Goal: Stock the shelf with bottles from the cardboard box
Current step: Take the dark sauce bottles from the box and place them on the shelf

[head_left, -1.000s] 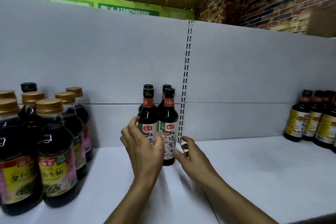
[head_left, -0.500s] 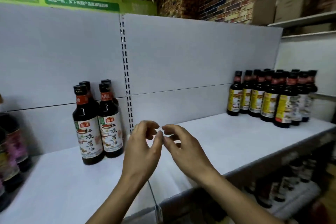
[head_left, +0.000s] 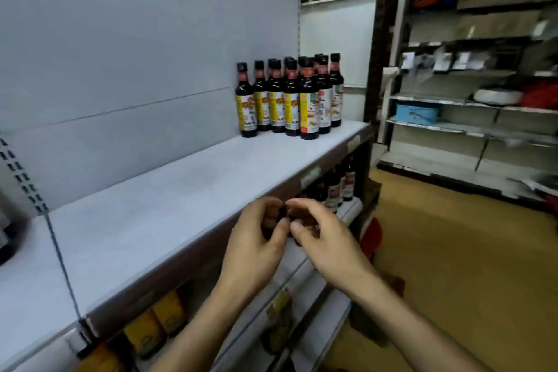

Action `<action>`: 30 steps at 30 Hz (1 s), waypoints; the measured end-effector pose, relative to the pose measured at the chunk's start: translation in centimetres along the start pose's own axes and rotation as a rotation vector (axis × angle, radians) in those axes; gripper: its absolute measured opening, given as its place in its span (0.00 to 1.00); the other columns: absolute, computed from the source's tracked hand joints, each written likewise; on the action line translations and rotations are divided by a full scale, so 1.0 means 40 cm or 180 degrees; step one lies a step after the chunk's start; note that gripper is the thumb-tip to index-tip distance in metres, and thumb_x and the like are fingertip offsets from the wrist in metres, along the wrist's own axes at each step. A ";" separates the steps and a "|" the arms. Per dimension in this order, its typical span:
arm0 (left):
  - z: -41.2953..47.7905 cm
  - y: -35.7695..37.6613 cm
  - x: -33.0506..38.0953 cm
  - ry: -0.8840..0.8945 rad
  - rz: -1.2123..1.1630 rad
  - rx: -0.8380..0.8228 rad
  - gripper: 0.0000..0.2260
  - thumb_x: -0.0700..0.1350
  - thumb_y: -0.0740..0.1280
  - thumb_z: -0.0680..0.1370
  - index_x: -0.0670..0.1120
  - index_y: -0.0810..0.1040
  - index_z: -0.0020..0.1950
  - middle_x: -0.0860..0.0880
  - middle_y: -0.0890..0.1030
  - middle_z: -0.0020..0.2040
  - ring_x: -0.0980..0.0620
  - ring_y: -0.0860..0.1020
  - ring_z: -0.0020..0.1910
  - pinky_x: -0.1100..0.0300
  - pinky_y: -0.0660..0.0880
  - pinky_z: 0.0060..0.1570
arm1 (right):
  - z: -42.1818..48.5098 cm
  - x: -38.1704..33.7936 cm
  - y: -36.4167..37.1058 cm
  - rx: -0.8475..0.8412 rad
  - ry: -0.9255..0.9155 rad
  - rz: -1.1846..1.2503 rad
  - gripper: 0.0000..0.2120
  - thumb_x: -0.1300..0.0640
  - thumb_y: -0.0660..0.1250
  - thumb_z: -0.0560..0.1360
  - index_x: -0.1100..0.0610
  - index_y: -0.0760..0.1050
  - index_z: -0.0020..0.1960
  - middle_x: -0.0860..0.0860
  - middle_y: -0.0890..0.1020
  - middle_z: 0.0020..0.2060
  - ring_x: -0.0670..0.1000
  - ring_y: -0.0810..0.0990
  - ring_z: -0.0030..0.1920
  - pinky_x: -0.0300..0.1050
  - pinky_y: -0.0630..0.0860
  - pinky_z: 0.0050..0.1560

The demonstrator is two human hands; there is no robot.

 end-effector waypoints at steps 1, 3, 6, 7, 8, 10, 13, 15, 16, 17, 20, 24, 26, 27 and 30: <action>-0.007 0.045 0.002 0.0007 0.0009 -0.0169 0.11 0.46 0.69 0.80 0.55 0.76 0.62 0.58 0.80 0.53 0.65 0.78 0.51 0.73 0.73 0.46 | -0.020 0.032 -0.025 0.0026 0.0128 0.0001 0.16 0.54 0.64 0.83 0.44 0.73 0.70 0.41 0.78 0.63 0.39 0.78 0.60 0.35 0.78 0.59; -0.023 0.141 0.007 0.0031 -0.0014 -0.0513 0.11 0.48 0.68 0.81 0.57 0.75 0.63 0.59 0.78 0.55 0.64 0.77 0.53 0.69 0.74 0.49 | -0.060 0.103 -0.077 0.0166 0.0345 -0.0056 0.16 0.53 0.64 0.83 0.43 0.73 0.70 0.40 0.78 0.63 0.39 0.78 0.60 0.41 0.79 0.61; -0.049 0.273 0.006 0.0065 -0.0091 -0.0986 0.11 0.49 0.67 0.82 0.56 0.74 0.64 0.59 0.78 0.56 0.63 0.77 0.54 0.66 0.76 0.49 | -0.118 0.198 -0.137 0.0413 0.0643 -0.0045 0.16 0.54 0.64 0.83 0.45 0.73 0.70 0.42 0.78 0.64 0.40 0.78 0.61 0.44 0.80 0.62; -0.058 0.303 0.002 0.0070 -0.0139 -0.1107 0.11 0.49 0.67 0.82 0.56 0.74 0.64 0.59 0.78 0.56 0.64 0.77 0.53 0.66 0.76 0.48 | -0.134 0.220 -0.146 0.0452 0.0731 -0.0042 0.16 0.54 0.64 0.83 0.45 0.73 0.70 0.43 0.78 0.64 0.40 0.78 0.61 0.44 0.79 0.62; -0.068 0.333 -0.002 0.0081 -0.0195 -0.1231 0.11 0.49 0.67 0.82 0.57 0.74 0.64 0.60 0.78 0.56 0.65 0.77 0.53 0.66 0.76 0.48 | -0.151 0.243 -0.154 0.0491 0.0826 -0.0052 0.16 0.54 0.64 0.83 0.45 0.73 0.70 0.43 0.79 0.63 0.41 0.78 0.61 0.45 0.80 0.62; -0.090 0.396 -0.016 0.0074 -0.0319 -0.1517 0.10 0.49 0.67 0.83 0.58 0.74 0.63 0.60 0.78 0.56 0.66 0.77 0.54 0.65 0.76 0.51 | -0.183 0.284 -0.167 0.0629 0.0995 -0.0078 0.16 0.56 0.64 0.82 0.47 0.74 0.69 0.44 0.80 0.62 0.41 0.79 0.60 0.45 0.80 0.61; -0.120 0.465 -0.050 0.0011 -0.0431 -0.1801 0.11 0.47 0.66 0.82 0.60 0.73 0.61 0.60 0.78 0.55 0.66 0.76 0.54 0.64 0.77 0.53 | -0.229 0.340 -0.167 0.0804 0.1298 -0.0125 0.16 0.57 0.64 0.82 0.49 0.75 0.69 0.47 0.81 0.61 0.43 0.80 0.58 0.41 0.80 0.60; -0.143 0.502 -0.078 0.0024 -0.0466 -0.1986 0.12 0.46 0.67 0.82 0.64 0.72 0.59 0.60 0.78 0.54 0.66 0.76 0.53 0.66 0.77 0.52 | -0.257 0.374 -0.155 0.0877 0.1484 -0.0192 0.16 0.57 0.64 0.82 0.49 0.75 0.69 0.46 0.81 0.60 0.42 0.80 0.58 0.43 0.79 0.61; -0.155 0.519 -0.093 0.0026 -0.0494 -0.2070 0.13 0.46 0.67 0.82 0.65 0.71 0.58 0.60 0.78 0.53 0.67 0.76 0.52 0.68 0.76 0.50 | -0.270 0.390 -0.148 0.0926 0.1565 -0.0233 0.16 0.57 0.65 0.82 0.49 0.75 0.69 0.46 0.80 0.59 0.41 0.80 0.57 0.41 0.79 0.60; -0.167 0.535 -0.112 -0.0003 -0.0529 -0.2148 0.13 0.46 0.67 0.82 0.65 0.71 0.58 0.60 0.77 0.53 0.67 0.76 0.52 0.68 0.76 0.49 | -0.284 0.410 -0.140 0.0969 0.1650 -0.0268 0.16 0.58 0.64 0.82 0.49 0.75 0.68 0.45 0.80 0.58 0.39 0.79 0.56 0.35 0.78 0.58; -0.205 0.577 -0.174 -0.0100 -0.0605 -0.2362 0.11 0.47 0.67 0.82 0.60 0.73 0.62 0.60 0.77 0.55 0.66 0.77 0.54 0.64 0.78 0.51 | -0.323 0.457 -0.115 0.1022 0.1910 -0.0358 0.16 0.59 0.64 0.82 0.50 0.75 0.69 0.42 0.80 0.57 0.37 0.78 0.54 0.26 0.74 0.50; -0.264 0.639 -0.262 -0.0253 -0.0590 -0.2678 0.14 0.44 0.67 0.81 0.55 0.74 0.66 0.56 0.78 0.58 0.63 0.77 0.55 0.64 0.78 0.53 | -0.396 0.548 -0.074 0.1107 0.2271 -0.0432 0.16 0.58 0.64 0.82 0.49 0.74 0.69 0.43 0.80 0.59 0.36 0.77 0.55 0.24 0.72 0.48; -0.287 0.654 -0.288 -0.0353 -0.0643 -0.2751 0.14 0.44 0.68 0.81 0.55 0.74 0.65 0.55 0.78 0.58 0.65 0.78 0.54 0.68 0.76 0.51 | -0.428 0.583 -0.056 0.1153 0.2386 -0.0387 0.16 0.57 0.65 0.82 0.50 0.75 0.69 0.43 0.80 0.59 0.37 0.78 0.55 0.25 0.72 0.50; -0.302 0.663 -0.304 -0.0397 -0.0646 -0.2815 0.14 0.45 0.68 0.81 0.56 0.73 0.65 0.55 0.78 0.58 0.66 0.77 0.54 0.70 0.76 0.51 | -0.442 0.606 -0.043 0.1151 0.2444 -0.0360 0.16 0.57 0.65 0.82 0.49 0.75 0.69 0.43 0.81 0.59 0.37 0.78 0.56 0.27 0.73 0.52; -0.331 0.690 -0.352 -0.0536 -0.0599 -0.2917 0.14 0.45 0.68 0.81 0.55 0.74 0.66 0.54 0.79 0.58 0.63 0.78 0.55 0.61 0.79 0.56 | -0.471 0.675 -0.011 0.1150 0.2622 -0.0199 0.15 0.57 0.65 0.82 0.49 0.75 0.68 0.41 0.81 0.56 0.35 0.78 0.56 0.27 0.72 0.53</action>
Point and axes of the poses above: each hand's wrist, its own z-axis towards the middle knuckle, its own y-axis out of the palm, x = y × z, the point moved 6 cm from there along z, towards the middle knuckle
